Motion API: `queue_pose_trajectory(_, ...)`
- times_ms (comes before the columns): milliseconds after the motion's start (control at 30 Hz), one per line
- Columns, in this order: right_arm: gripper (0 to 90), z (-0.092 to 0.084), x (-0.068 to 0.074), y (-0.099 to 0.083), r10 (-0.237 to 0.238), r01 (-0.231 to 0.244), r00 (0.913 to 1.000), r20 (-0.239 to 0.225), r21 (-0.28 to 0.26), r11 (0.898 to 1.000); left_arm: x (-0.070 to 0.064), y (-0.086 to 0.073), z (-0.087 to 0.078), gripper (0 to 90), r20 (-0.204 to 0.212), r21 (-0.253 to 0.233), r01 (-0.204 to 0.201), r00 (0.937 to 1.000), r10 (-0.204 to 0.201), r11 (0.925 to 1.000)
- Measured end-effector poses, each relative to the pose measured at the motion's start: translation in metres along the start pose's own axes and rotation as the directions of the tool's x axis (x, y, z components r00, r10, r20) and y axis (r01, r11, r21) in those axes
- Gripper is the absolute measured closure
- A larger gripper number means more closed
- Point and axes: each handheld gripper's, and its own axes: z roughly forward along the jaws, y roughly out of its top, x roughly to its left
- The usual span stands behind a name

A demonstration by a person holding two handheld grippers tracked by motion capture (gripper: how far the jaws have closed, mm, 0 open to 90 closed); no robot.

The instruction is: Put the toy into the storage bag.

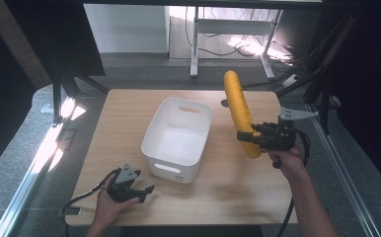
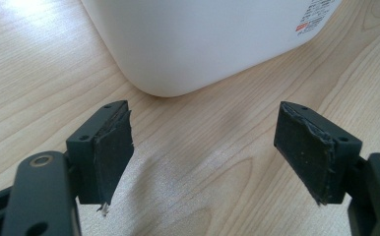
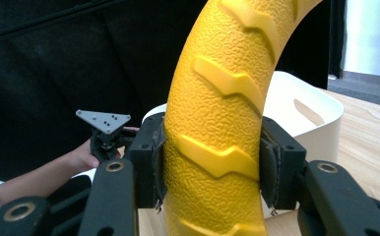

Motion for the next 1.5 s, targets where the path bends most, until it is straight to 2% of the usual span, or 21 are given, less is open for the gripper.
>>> queue_pose_trajectory(300, 51.6, 0.010, 0.006, 0.005, -0.017, 0.017, 0.9997, 0.018, -0.014, 1.000, 0.000, 0.000, 0.000, 22.5, 0.000, 0.005, -0.003, 1.0000, 0.003, 1.0000)
queue_pose_trajectory(567, 51.6, 0.017, 0.020, 0.013, -0.051, 0.053, 0.9978, 0.044, -0.049, 0.997, 0.000, 0.000, 0.001, 22.4, 0.000, 0.001, 0.000, 1.0000, 0.000, 1.0000)
queue_pose_trajectory(800, 51.5, 0.022, 0.028, 0.021, -0.079, 0.082, 0.9961, 0.040, -0.088, 0.993, 0.000, 0.000, 0.001, 22.4, 0.000, 0.004, -0.001, 1.0000, 0.001, 1.0000)
queue_pose_trajectory(900, 51.5, 0.023, 0.029, 0.023, -0.077, 0.080, 0.9963, 0.040, -0.101, 0.992, 0.000, 0.000, 0.001, 22.4, 0.001, 0.004, -0.001, 1.0000, 0.001, 1.0000)
queue_pose_trajectory(1333, 51.5, 0.034, 0.034, 0.035, -0.092, 0.097, 0.9948, 0.043, -0.140, 0.985, 0.000, 0.000, 0.002, 22.4, 0.002, 0.003, -0.002, 1.0000, 0.002, 1.0000)
queue_pose_trajectory(1500, 51.5, 0.040, 0.041, 0.042, -0.108, 0.112, 0.9934, 0.039, -0.148, 0.983, 0.000, 0.000, 0.002, 22.4, 0.002, 0.005, -0.002, 1.0000, 0.002, 1.0000)
